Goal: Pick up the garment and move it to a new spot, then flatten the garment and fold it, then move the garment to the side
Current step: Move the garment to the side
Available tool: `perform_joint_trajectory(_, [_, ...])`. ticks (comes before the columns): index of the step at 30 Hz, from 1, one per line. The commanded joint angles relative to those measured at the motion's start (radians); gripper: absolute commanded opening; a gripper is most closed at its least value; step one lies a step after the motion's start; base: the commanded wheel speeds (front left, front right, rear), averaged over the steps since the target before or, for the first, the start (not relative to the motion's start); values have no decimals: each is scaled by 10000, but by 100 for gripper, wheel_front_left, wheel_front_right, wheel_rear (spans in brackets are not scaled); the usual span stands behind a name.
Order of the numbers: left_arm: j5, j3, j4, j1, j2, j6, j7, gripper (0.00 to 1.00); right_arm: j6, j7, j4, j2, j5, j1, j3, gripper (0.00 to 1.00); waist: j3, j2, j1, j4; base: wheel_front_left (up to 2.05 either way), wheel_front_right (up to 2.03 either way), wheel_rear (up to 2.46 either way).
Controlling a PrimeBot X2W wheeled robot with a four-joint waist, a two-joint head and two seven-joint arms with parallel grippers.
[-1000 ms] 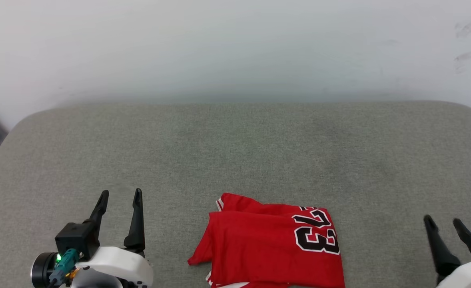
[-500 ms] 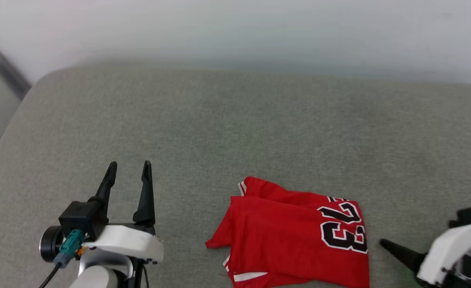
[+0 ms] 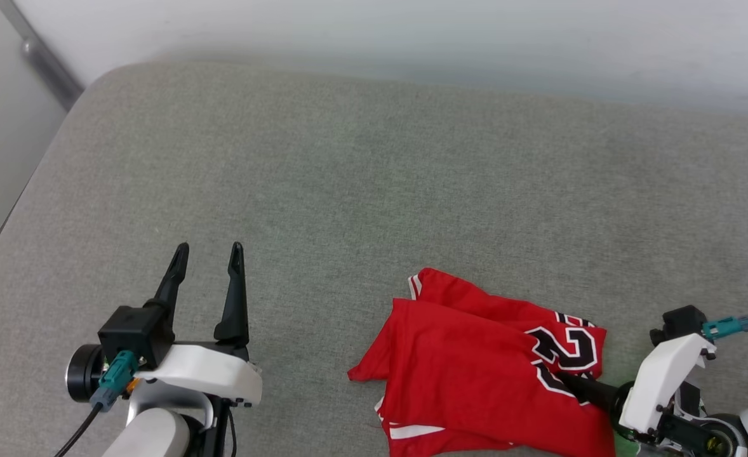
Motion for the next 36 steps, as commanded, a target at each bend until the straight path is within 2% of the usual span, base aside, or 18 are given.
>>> perform_joint_trajectory(1, [56, 17, 35, 105, 24, 28, -26, 100, -10, -104, 33, -58, -93, -17, 171, 0, -175, -1, -1, -134, 0, 0, 0])
perform_joint_trajectory(4, [43, -6, 41, 206, 112, 22, 27, 100, -7, -595, -184, -361, -302, -204, 555, 0, -475, -1, -1, -462, 0, 0, 0])
perform_joint_trajectory(6, [33, -21, 1, 259, 150, 20, 63, 100, -7, -890, -215, -806, -976, -272, 990, 0, -646, -1, -1, -772, 0, 0, 0])
perform_joint_trajectory(13, [54, -101, -179, 235, 141, 67, 117, 100, -7, -1710, 244, -1456, -2654, -941, 1559, 0, -780, -1, -1, -2395, 0, 0, 0])
perform_joint_trajectory(18, [204, -280, -367, -230, 103, -27, 228, 100, -7, -2057, 794, -1590, -3550, -1824, 1554, 0, -48, -1, -1, -3630, 0, 0, 0])
perform_joint_trajectory(22, [524, -474, -619, -1035, 163, -189, 445, 100, -7, -2557, 1439, -1775, -4177, -2807, 1279, 0, 1003, -1, -1, -4299, 0, 0, 0])
perform_joint_trajectory(25, [808, -587, -822, -1710, 232, -256, 669, 100, -7, -3112, 2072, -1909, -4774, -3598, 953, 0, 1881, -1, -1, -4628, 0, 0, 0])
perform_joint_trajectory(26, [808, -587, -822, -1710, 232, -256, 669, 100, -7, -3112, 2072, -1909, -4774, -3598, 953, 0, 1881, -1, -1, -4628, 0, 0, 0])
perform_joint_trajectory(28, [1081, -708, -976, -2384, 276, -365, 886, 100, -9, -3837, 2744, -2183, -5408, -4373, 470, 0, 2658, -1, -1, -4778, 0, 0, 0])
perform_joint_trajectory(36, [1677, -935, -1558, -3768, 458, -530, 1511, 100, -9, -5391, 4488, -2937, -6935, -6109, -1296, 0, 4280, -1, -1, -4626, 0, 0, 0])
